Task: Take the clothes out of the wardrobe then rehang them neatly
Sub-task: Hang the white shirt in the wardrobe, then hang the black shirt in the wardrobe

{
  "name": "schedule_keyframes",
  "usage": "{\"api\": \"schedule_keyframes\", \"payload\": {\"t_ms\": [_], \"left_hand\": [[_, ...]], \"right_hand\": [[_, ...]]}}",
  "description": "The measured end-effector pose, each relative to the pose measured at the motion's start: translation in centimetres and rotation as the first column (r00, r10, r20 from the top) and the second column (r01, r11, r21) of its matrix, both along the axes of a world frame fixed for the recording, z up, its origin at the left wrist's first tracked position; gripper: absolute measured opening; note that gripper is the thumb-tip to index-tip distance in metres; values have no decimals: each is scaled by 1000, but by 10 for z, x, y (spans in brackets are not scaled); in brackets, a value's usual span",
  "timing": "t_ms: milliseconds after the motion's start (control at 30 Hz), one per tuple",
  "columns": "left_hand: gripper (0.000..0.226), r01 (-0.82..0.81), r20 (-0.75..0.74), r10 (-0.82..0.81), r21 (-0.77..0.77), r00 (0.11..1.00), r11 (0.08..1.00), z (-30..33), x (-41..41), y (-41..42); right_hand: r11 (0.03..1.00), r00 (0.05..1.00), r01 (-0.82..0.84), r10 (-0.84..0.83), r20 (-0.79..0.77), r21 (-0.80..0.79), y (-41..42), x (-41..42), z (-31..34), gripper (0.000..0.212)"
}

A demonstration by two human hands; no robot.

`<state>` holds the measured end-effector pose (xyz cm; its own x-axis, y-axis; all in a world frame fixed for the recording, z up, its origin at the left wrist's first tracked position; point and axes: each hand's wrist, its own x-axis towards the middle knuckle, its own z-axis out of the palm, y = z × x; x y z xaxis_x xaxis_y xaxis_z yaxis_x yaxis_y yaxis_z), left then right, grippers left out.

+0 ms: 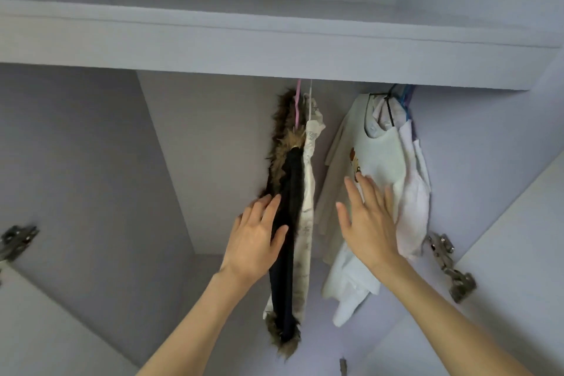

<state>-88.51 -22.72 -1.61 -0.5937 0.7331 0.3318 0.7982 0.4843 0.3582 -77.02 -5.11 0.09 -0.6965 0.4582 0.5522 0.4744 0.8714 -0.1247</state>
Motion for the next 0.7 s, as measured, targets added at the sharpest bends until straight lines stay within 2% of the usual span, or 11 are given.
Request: {"api": "schedule_keyframes", "payload": {"t_ms": [133, 233, 333, 500, 700], "left_hand": [[50, -164, -24, 163, -88, 986, 982, -34, 9, -78], [52, -323, -31, 322, -161, 946, 933, -48, 13, -137], [53, -502, -49, 502, -168, 864, 848, -54, 32, -197], [54, -762, -65, 774, -244, 630, 600, -65, 90, -279], [57, -920, -42, 959, -298, 280, 256, -69, 188, -336]], "right_hand": [[952, 954, -301, 300, -19, -54, -78, -13, -29, 45], [885, 884, -455, 463, 66, -99, -124, -30, -42, 51], [799, 781, -584, 601, 170, -143, -164, -48, -52, 55], [601, 545, -764, 795, 265, -234, -225, -68, -75, 56], [303, 209, -893, 934, 291, -332, -302, -46, -93, 59]]}}
